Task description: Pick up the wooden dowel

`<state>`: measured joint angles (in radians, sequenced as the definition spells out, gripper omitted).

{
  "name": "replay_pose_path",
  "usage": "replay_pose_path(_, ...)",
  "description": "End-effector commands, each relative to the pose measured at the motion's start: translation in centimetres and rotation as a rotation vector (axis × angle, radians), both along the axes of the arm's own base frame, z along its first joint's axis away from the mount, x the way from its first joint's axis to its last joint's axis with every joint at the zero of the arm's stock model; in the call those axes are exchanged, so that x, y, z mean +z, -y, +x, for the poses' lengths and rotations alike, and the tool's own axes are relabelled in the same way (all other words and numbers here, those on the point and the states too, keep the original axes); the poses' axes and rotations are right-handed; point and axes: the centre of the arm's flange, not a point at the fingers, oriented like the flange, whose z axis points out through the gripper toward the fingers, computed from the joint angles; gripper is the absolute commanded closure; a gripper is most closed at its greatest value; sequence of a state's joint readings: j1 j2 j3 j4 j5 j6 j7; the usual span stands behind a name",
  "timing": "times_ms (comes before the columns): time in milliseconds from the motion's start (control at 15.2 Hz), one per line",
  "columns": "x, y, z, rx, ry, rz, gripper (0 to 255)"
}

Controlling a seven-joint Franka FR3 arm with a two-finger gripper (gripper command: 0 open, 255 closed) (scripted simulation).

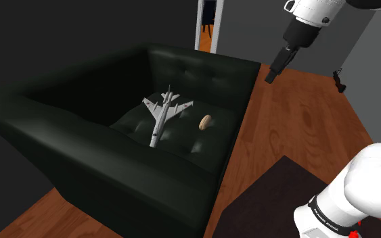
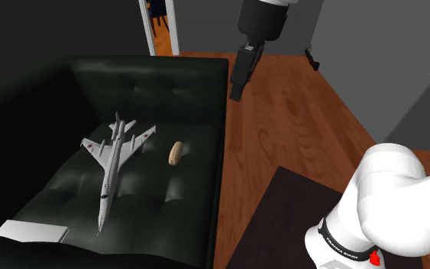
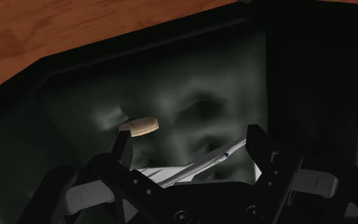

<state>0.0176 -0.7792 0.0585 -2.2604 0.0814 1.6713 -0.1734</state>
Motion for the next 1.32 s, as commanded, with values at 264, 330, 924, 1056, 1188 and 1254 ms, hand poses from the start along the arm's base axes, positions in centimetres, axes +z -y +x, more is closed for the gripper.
replay_pose_path(264,-3.7,-1.2,3.8,-0.132,-0.025,0.019,0)
replay_pose_path(330,-4.6,-1.5,4.8,-0.165,-0.031,0.024,0)
replay_pose_path(924,-13.3,-2.4,13.4,-0.463,-0.088,0.068,0)
replay_pose_path(1056,-15.2,-2.3,15.3,-0.529,-0.101,0.078,0)
replay_pose_path(1188,-17.2,-2.1,17.1,-0.596,-0.113,0.087,0)
replay_pose_path(1254,-18.3,-2.0,18.0,-0.629,-0.119,0.092,0)
